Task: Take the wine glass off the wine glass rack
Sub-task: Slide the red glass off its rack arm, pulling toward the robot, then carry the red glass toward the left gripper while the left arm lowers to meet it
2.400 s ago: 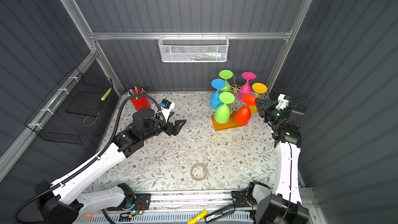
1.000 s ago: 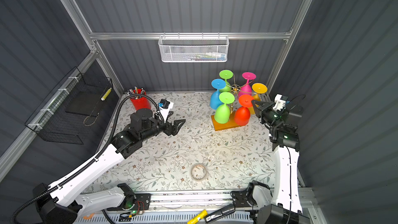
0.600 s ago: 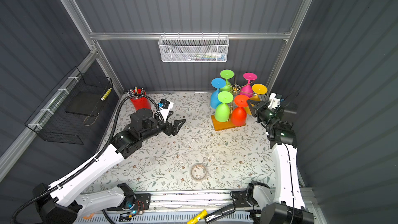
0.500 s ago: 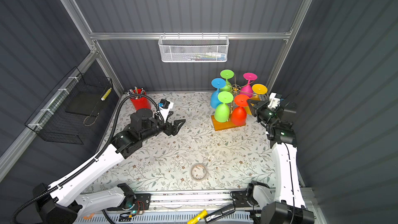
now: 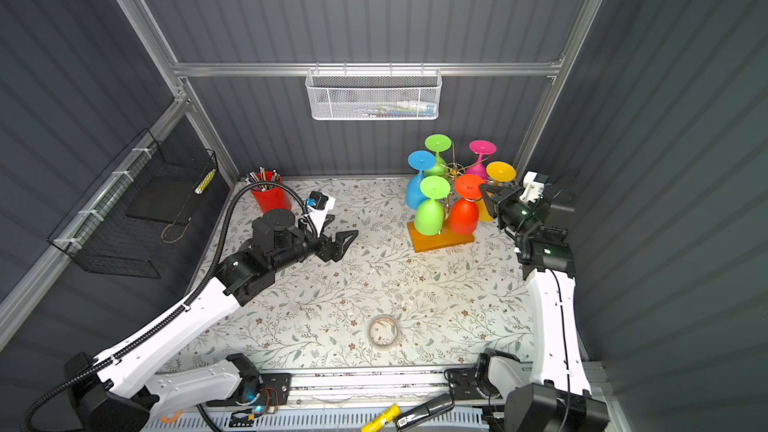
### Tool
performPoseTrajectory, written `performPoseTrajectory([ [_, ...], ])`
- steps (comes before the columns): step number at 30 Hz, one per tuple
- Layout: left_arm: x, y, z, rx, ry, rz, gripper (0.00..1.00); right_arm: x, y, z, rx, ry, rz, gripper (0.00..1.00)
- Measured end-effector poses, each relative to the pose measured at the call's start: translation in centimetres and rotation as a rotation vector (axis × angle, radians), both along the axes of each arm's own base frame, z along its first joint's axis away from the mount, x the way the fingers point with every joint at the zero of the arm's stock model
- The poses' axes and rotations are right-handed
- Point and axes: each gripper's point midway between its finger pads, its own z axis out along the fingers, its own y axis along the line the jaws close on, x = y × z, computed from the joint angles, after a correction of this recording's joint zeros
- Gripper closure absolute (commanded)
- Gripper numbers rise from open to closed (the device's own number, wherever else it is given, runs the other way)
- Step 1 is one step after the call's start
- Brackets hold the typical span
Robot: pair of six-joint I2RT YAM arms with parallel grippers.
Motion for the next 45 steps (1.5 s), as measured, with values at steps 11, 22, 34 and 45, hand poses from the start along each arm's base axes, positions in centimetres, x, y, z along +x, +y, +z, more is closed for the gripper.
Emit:
performPoseTrajectory([
  [11,0.1,-0.1,-0.2,0.004,0.004,0.0,0.14,1.4,-0.5,-0.5,0.0,0.024,-0.022,1.0],
  [22,0.1,-0.1,-0.2,0.004,0.005,0.0,0.14,2.0,-2.2,0.2,-0.01,0.013,-0.075,1.0],
  [34,0.1,-0.1,-0.2,0.004,0.005,0.0,0.14,-1.0,-3.4,2.1,-0.034,-0.052,-0.133,1.0],
  [45,0.2,-0.2,-0.6,0.011,0.013,0.0,0.14,-3.8,-3.9,0.6,-0.052,-0.026,-0.171,1.0],
])
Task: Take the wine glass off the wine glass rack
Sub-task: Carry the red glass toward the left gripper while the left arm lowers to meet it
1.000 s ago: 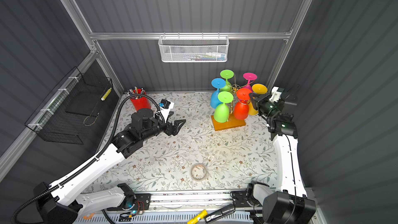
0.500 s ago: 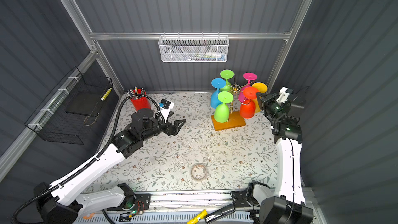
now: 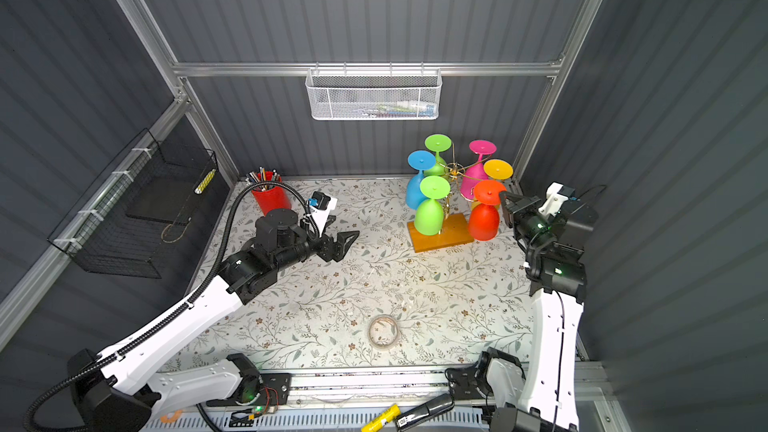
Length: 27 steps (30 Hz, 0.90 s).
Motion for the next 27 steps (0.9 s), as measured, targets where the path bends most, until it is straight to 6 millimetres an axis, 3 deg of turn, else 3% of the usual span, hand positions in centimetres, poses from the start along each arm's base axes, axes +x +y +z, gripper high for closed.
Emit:
performPoseTrajectory([
  [20,0.2,-0.3,-0.7,0.005,0.024,-0.001,0.14,-10.8,3.1,-1.4,-0.216,-0.009,-0.045,1.0],
  [27,0.8,-0.2,-2.5,0.041,0.075,0.033,0.14,-12.5,5.5,-2.3,-0.298,-0.031,0.061,1.0],
])
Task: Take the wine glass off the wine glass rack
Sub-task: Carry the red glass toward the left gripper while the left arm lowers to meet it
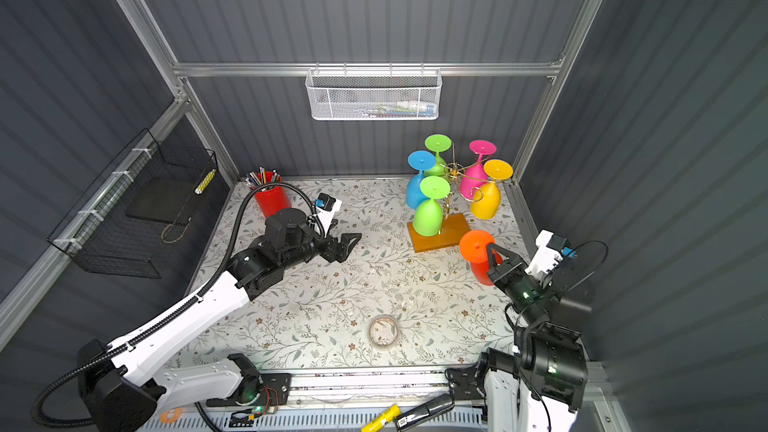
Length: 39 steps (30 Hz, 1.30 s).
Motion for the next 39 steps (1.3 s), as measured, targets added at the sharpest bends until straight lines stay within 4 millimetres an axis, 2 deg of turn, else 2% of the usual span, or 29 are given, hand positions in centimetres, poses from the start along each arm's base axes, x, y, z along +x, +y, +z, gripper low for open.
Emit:
performPoseTrajectory([
  [7,1.0,0.6,-0.3,0.024,0.038,0.073,0.13,-0.4,3.2,-1.9,-0.055,0.021,0.182,1.0],
  [14,1.9,2.6,0.2,0.03,0.096,0.228,0.13,-0.2,8.1,-4.4,-0.137,0.051,0.408,1.0],
  [17,1.7,4.0,-0.8,0.039,0.155,0.315,0.13,-0.1,11.1,-5.3,-0.202,0.046,0.513,1.0],
  [20,1.3,5.7,-1.7,0.044,0.22,0.403,0.12,-0.3,15.0,-5.9,-0.288,0.014,0.628,1.0],
  [22,0.9,6.9,-1.9,0.022,0.263,0.462,0.12,-0.5,18.0,-6.4,-0.348,-0.02,0.707,1.0],
  [26,0.2,9.0,-1.5,-0.048,0.328,0.554,0.13,-0.4,22.3,-8.0,-0.435,-0.055,0.802,1.0],
  [34,-0.1,12.5,-3.4,-0.134,0.534,0.74,0.13,-1.7,28.7,-8.4,-0.515,-0.225,0.952,1.0],
  [39,-0.4,12.4,-4.0,-0.161,0.637,0.793,0.14,-1.8,31.0,-8.5,-0.569,-0.319,0.998,1.0],
])
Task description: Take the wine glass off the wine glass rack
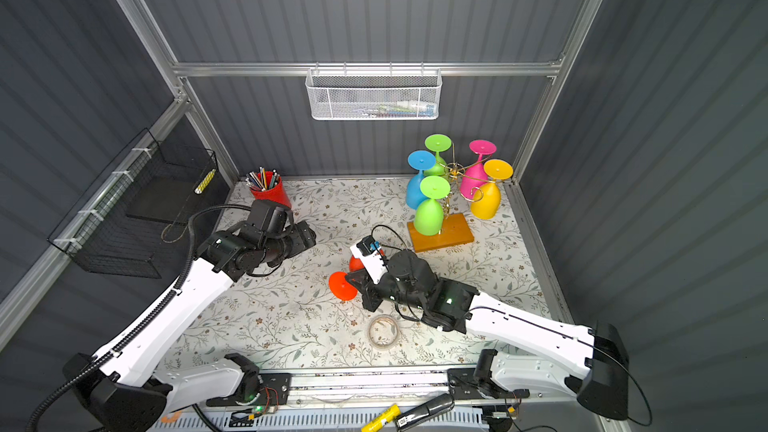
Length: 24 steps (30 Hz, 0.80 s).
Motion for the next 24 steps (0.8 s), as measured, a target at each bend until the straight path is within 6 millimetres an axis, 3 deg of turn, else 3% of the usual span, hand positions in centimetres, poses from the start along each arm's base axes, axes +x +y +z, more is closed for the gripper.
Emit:
performPoseTrajectory([
  [12,-1.4,-0.5,-0.4,-0.119,0.17,0.104,0.24,1.6,2.9,0.2,-0.049,-0.309,0.024,1.0],
  [19,-2.0,-0.6,-1.5,-0.167,0.261,0.158,0.27,3.3,4.3,-2.0,-0.121,-0.467,-0.006,1.0],
  [24,-2.1,-0.4,-2.1,-0.198,0.294,0.198,0.28,4.4,5.2,-2.5,-0.151,-0.575,-0.044,1.0],
])
